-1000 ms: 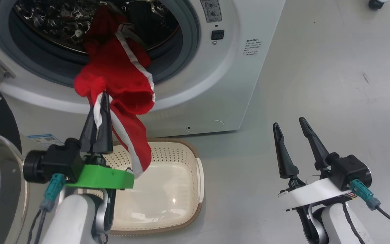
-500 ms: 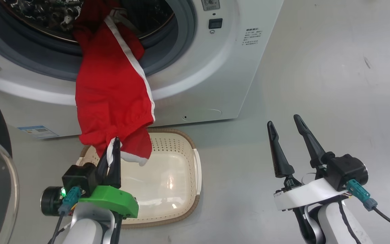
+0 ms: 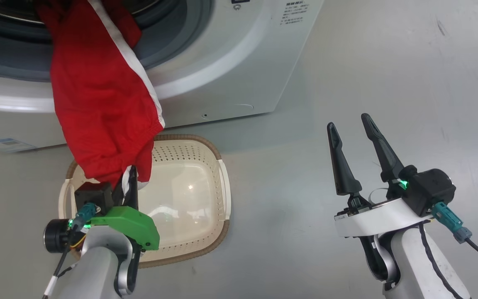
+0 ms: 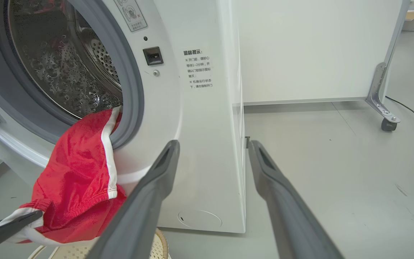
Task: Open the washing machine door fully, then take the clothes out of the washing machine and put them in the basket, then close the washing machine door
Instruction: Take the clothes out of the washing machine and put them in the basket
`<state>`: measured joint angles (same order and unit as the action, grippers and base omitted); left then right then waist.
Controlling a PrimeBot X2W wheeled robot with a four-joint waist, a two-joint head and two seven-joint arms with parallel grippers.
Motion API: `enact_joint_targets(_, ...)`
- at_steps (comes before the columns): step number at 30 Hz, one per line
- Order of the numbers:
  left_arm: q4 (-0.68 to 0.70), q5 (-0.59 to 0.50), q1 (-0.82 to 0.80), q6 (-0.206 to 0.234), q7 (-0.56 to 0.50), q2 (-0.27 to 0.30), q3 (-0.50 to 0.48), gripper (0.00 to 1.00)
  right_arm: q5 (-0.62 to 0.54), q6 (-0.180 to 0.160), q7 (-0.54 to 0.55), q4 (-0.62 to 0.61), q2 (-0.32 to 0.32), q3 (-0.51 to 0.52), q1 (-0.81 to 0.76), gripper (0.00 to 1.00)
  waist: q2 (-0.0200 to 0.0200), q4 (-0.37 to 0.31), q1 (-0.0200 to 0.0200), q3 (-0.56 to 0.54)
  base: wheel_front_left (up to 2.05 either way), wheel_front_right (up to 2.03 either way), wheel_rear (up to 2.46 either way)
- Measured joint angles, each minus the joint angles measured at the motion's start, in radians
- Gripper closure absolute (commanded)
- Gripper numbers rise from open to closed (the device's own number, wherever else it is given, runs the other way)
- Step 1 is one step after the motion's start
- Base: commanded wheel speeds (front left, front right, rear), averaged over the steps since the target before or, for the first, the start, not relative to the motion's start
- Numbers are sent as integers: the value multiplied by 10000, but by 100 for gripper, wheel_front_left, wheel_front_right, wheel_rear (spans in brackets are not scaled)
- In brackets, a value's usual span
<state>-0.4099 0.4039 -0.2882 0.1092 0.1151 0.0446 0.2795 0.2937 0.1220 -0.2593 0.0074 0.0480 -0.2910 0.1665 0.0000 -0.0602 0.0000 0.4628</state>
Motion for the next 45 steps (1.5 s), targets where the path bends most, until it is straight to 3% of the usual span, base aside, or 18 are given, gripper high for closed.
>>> enact_joint_targets(18, -2499, 397, -2254, -4, -295, -44, -499, 100, 318, 0, 0, -174, 10, 54, 1094, 0, 0, -915, 0, 1687, 0, 0, 0)
enact_joint_targets(19, -2627, 437, -2357, -8, -299, -42, -516, 95, 318, 0, 0, -174, 10, 52, 1152, 0, 0, -957, 0, 1757, 0, 0, 0)
enact_joint_targets(20, -2731, 447, -2442, -12, -297, -44, -525, 69, 320, 0, 0, -169, 8, 56, 1200, 0, 0, -999, 1, 1819, 0, 0, 0)
enact_joint_targets(21, -2880, 449, -2532, -13, -290, -46, -529, 56, 322, 0, 0, -157, 6, 90, 1228, 0, 0, -1041, 0, 1872, 0, 0, 0)
enact_joint_targets(22, -2997, 449, -2600, -15, -288, -50, -529, 49, 334, 0, 0, -144, 10, 111, 1246, 0, 0, -1076, 0, 1915, 0, 0, 0)
enact_joint_targets(24, -3216, 447, -2716, -15, -174, -58, -552, 18, 410, 0, 0, -111, 10, 117, 1297, 0, 0, -1132, 0, 1976, 0, 0, 0)
enact_joint_targets(28, -3607, 449, -2911, -15, 27, -67, -650, 0, 426, 0, 0, -58, 10, 121, 1331, 0, 0, -1176, 0, 2011, 0, 0, 0)
enact_joint_targets(45, -4681, 370, -2960, -278, 1156, -79, -545, 0, 520, 0, 0, 297, 8, 247, 1321, 0, 0, -1052, 0, 1357, 0, 0, 0)
